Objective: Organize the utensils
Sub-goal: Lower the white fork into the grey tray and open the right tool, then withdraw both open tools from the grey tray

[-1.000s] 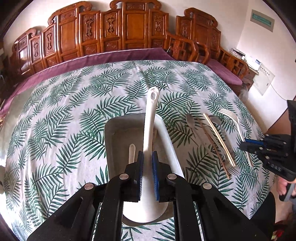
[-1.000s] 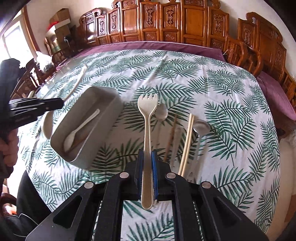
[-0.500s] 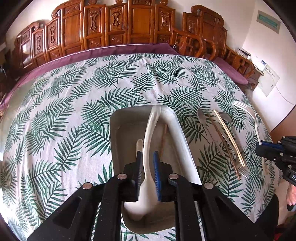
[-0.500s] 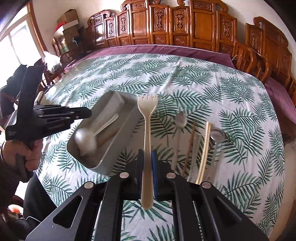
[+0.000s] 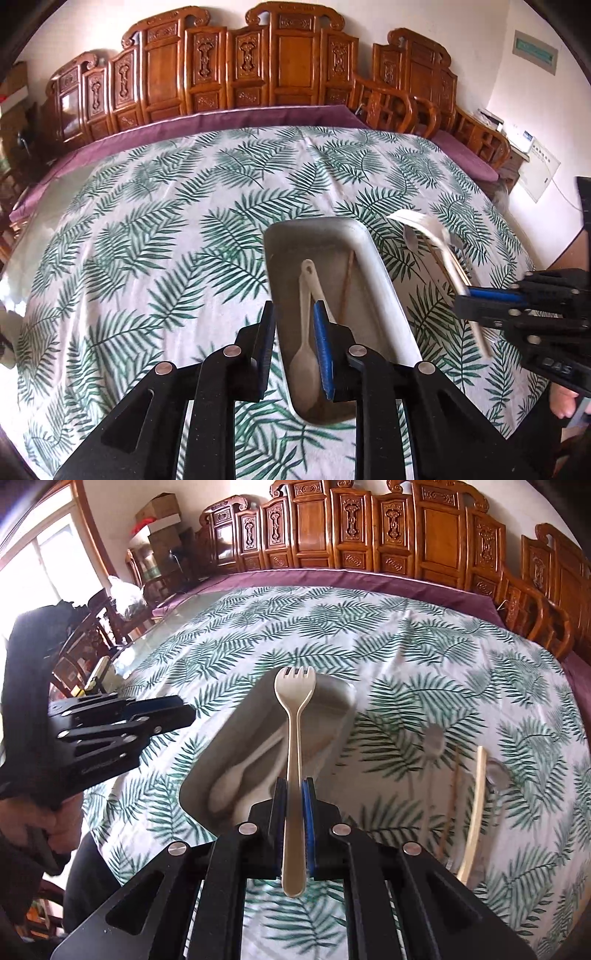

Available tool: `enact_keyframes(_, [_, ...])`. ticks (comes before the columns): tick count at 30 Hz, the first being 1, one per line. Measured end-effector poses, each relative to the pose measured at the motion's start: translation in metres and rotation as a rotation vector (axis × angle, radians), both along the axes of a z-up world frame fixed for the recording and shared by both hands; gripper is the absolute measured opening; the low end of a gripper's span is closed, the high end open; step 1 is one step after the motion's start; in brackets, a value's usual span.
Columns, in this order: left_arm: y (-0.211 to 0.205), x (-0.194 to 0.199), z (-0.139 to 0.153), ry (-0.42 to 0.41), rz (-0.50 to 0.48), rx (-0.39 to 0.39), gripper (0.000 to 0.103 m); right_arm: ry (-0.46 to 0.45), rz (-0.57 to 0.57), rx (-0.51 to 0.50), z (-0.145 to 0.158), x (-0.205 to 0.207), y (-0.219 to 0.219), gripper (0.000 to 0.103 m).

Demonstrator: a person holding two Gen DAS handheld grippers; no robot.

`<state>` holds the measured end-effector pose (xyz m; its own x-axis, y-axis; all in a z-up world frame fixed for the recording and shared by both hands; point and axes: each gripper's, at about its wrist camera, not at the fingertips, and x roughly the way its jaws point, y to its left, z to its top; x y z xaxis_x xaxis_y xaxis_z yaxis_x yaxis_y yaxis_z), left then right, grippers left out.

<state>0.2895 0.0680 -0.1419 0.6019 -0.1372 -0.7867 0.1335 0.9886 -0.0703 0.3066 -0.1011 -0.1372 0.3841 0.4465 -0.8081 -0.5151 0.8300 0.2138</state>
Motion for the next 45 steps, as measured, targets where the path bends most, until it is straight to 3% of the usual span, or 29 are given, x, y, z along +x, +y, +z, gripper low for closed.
enact_keyframes(20, [0.043, -0.035, 0.034, -0.086, 0.053, -0.001, 0.026, 0.069, -0.043, -0.014, -0.036, 0.028, 0.052, 0.011])
enact_keyframes(23, [0.045, -0.037, 0.037, -0.090, 0.057, 0.003, 0.027, 0.077, -0.038, -0.010, -0.039, 0.030, 0.051, 0.032])
enact_keyframes(31, [0.034, -0.042, 0.042, -0.092, 0.042, 0.009, 0.028, 0.016, -0.037, -0.008, -0.026, 0.022, 0.027, 0.032])
enact_keyframes(35, [0.025, -0.044, 0.044, -0.099, 0.028, 0.005, 0.047, -0.017, -0.045, -0.023, -0.017, 0.012, 0.007, 0.032])
enact_keyframes(37, [0.019, -0.043, 0.045, -0.095, 0.018, 0.008, 0.050, -0.027, -0.062, -0.026, -0.013, 0.005, -0.009, 0.032])
enact_keyframes(39, [0.012, -0.042, 0.045, -0.098, 0.009, 0.006, 0.059, -0.029, -0.079, -0.027, -0.011, 0.000, -0.024, 0.032])
enact_keyframes(45, [-0.017, -0.039, 0.043, -0.095, -0.034, -0.001, 0.069, -0.034, -0.141, -0.056, -0.011, -0.014, -0.071, 0.032])
